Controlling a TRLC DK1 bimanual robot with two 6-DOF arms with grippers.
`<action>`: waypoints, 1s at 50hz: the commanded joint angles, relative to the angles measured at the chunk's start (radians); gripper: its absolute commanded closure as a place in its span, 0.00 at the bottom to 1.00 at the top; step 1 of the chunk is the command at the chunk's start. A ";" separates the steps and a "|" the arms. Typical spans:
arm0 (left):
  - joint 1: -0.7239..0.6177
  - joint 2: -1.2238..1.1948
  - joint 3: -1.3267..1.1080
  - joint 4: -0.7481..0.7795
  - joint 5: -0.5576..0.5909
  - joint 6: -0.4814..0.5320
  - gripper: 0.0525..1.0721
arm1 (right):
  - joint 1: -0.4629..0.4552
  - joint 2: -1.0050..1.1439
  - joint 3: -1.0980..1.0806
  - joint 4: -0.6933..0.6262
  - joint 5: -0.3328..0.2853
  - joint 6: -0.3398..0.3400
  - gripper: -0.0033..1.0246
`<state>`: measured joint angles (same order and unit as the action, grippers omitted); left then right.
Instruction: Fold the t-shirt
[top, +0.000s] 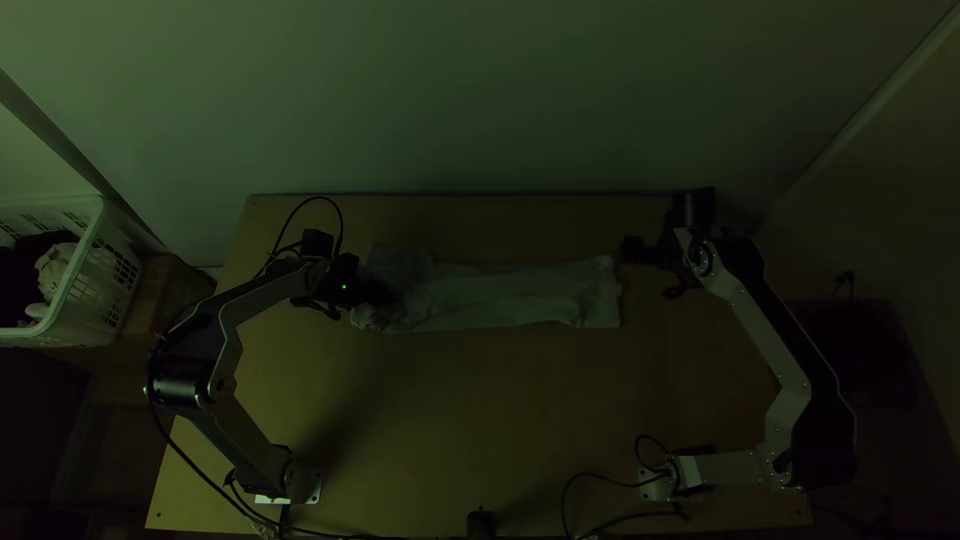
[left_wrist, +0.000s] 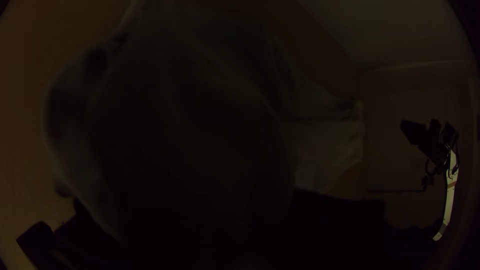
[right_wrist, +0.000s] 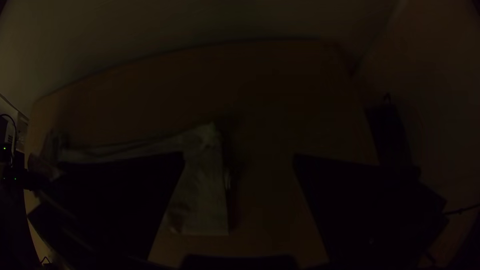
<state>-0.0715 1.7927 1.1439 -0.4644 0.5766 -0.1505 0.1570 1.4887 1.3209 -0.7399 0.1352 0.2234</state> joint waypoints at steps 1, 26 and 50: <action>0.042 0.002 -0.032 -0.025 -0.061 -0.006 0.97 | 0.003 -0.030 -0.051 0.033 0.003 -0.001 0.04; 0.460 -0.039 0.125 -0.230 -0.208 0.332 0.97 | 0.009 -0.036 -0.129 0.155 0.003 0.001 0.04; 0.500 -0.110 0.455 -0.543 -0.380 0.494 0.97 | -0.001 -0.085 -0.204 0.197 0.003 -0.006 0.04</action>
<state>0.4843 1.7481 1.5505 -0.9607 0.2157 0.3187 0.1570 1.4334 1.1469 -0.5549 0.1352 0.2230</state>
